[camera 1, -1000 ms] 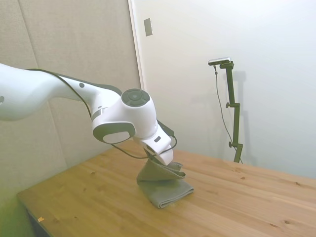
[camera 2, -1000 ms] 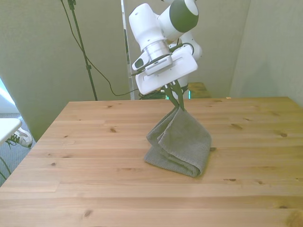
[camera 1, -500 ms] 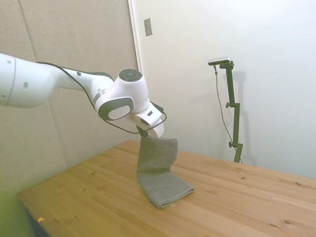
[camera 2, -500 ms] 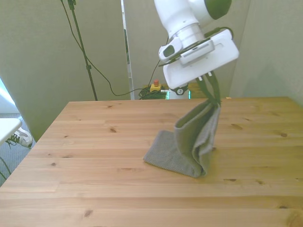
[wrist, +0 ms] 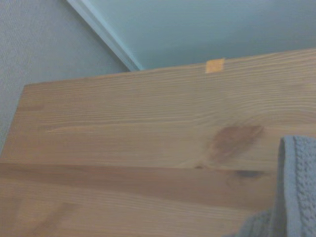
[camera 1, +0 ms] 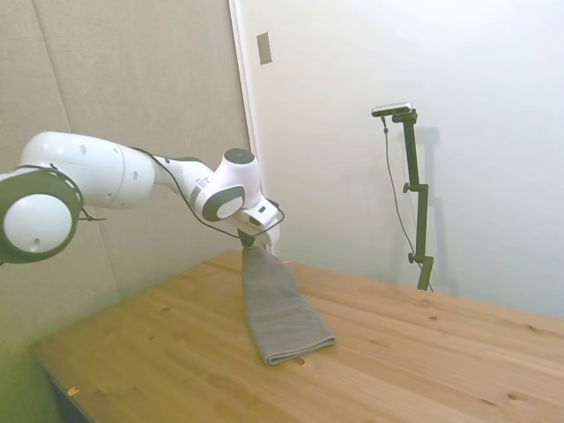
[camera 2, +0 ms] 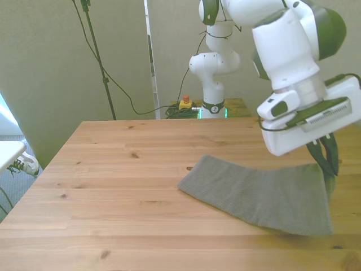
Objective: Unfold the towel
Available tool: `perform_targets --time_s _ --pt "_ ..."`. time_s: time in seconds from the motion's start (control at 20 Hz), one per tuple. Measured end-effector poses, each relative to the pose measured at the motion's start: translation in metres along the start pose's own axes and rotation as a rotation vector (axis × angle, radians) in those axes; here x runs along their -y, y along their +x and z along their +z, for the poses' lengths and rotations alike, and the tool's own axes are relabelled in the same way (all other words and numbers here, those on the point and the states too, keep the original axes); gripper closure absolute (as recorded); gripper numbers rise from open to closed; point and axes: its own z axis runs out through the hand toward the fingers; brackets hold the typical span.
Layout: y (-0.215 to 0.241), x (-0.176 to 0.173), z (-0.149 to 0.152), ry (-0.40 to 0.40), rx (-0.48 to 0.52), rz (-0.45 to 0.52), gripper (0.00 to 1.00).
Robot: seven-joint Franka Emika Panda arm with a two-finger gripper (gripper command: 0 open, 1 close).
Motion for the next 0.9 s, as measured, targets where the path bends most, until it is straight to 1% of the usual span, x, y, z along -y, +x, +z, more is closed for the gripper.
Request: perform_targets --time_s 0.05,0.1,0.25,0.4,0.7,0.9 --pt "-0.001 0.005 0.010 -0.007 0.009 -0.007 1.00" --pt "-0.002 0.010 0.017 -0.013 0.016 -0.014 0.00" --pt "-0.009 0.016 0.035 -0.046 0.053 -0.037 0.00" --pt "-0.014 0.018 0.041 -0.056 0.080 -0.043 0.00" --pt "-0.030 0.034 0.028 -0.046 0.108 -0.071 0.00" --pt "-0.038 0.037 0.017 -0.041 0.119 -0.091 0.00"
